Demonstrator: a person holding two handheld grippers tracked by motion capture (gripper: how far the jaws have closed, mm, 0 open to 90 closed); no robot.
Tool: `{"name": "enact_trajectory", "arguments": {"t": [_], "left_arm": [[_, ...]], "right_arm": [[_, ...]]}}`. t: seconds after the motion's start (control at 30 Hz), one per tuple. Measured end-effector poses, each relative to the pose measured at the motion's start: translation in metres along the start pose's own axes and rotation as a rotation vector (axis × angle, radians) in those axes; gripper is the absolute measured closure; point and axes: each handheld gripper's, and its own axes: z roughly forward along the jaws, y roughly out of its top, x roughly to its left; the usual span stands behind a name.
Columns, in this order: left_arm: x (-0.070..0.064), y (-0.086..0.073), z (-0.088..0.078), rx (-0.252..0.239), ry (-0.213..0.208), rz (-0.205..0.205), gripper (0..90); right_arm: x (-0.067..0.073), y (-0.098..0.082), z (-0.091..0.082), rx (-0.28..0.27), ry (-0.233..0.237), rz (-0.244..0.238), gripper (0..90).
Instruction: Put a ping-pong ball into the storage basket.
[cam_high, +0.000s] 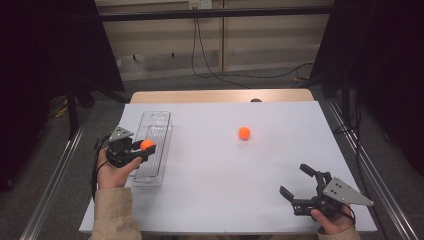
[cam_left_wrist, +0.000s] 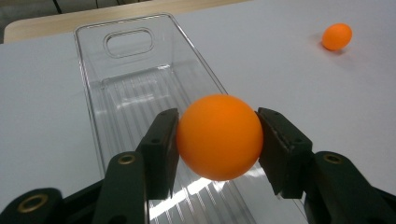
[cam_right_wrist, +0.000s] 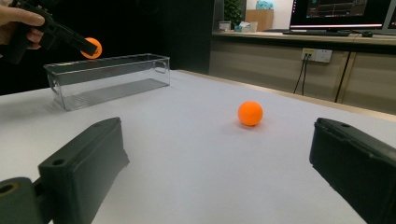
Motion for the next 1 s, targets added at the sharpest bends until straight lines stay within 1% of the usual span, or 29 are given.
{"name": "enact_trajectory", "arguments": {"t": [0.2,0.53,0.7,1.0], "left_arm": [[0.0031,-0.0027,0.0015,0.01,0.013,-0.002,50.2],[0.0035,-0.0025,0.0009,0.007,0.015,0.001,50.2],[0.0036,-0.0026,0.001,0.004,0.02,-0.008,46.3],[-0.0009,-0.0004,0.0018,-0.004,0.008,-0.009,39.7]], "right_arm": [[-0.0001,0.0001,-0.0001,-0.001,-0.001,-0.001,2.7],[-0.0001,0.0,-0.0001,-0.001,0.0,-0.001,2.7],[-0.0001,0.0,0.0,-0.001,0.0,0.0,2.7],[-0.0001,0.0,0.0,0.0,0.0,0.0,2.6]]}}
